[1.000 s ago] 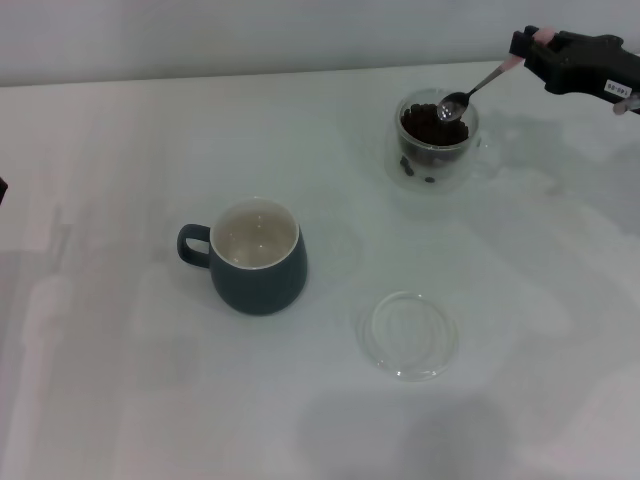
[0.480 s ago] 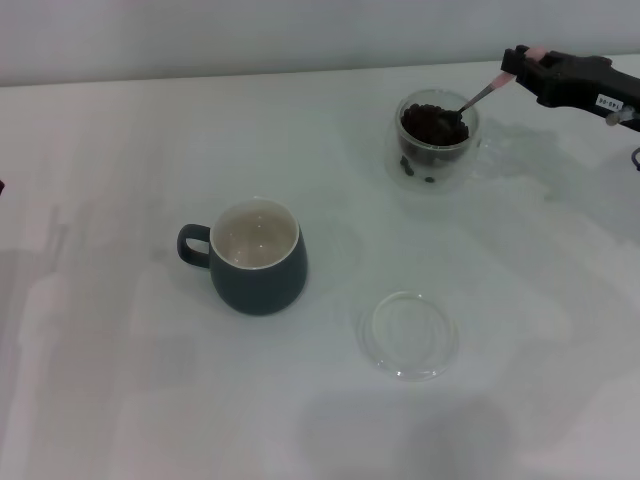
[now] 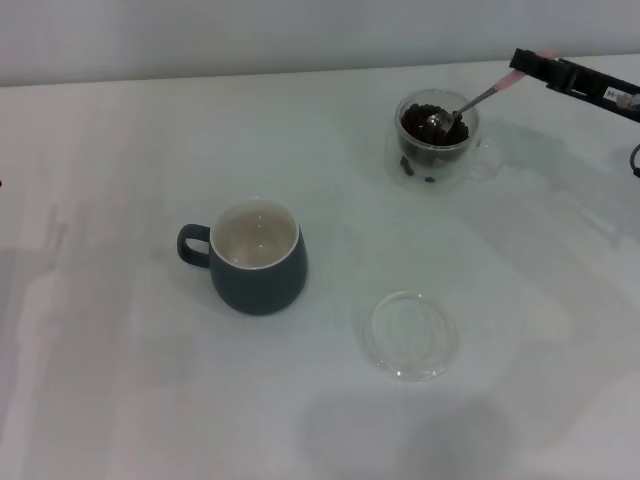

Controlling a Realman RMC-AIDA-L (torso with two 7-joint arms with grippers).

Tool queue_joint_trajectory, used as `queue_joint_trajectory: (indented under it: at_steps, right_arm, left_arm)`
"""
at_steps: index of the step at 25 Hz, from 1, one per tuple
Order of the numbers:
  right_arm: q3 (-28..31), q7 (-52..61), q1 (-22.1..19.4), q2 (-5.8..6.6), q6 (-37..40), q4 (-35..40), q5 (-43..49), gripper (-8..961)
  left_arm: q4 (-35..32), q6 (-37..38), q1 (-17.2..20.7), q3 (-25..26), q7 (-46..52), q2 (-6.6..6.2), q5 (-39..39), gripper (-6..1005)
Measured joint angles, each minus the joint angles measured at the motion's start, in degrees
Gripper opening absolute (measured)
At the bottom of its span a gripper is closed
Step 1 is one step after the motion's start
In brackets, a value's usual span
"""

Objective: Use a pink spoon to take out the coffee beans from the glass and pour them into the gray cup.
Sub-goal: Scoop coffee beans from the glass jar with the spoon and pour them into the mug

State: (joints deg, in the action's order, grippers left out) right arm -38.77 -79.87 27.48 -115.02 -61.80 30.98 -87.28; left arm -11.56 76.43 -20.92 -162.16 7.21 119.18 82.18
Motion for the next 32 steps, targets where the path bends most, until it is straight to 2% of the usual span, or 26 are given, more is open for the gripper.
queue_joint_trajectory:
  at_steps: [10, 16, 28, 32]
  right_arm:
    - [-3.35, 10.03, 0.16, 0.19, 4.68, 0.15, 0.06, 174]
    - [-2.81, 16.7, -0.34, 0.11, 6.91, -1.2, -0.63, 176]
    - [-2.72, 21.7, -0.7, 0.03, 5.98, -1.24, -4.26, 181]
    - [-2.68, 24.8, -0.84, 0.34, 6.77, -1.1, -4.37, 182]
  left_arm:
    - [0.77, 0.3, 0.12, 0.0, 0.0, 0.0, -0.01, 825]
    - [0.84, 0.38, 0.0, 0.0, 0.0, 0.0, -0.01, 825]
    - [1.93, 0.8, -0.93, 0.0, -0.04, -0.07, -0.01, 825]
    - [2.21, 1.79, -0.99, 0.0, -0.04, -0.09, -0.01, 825]
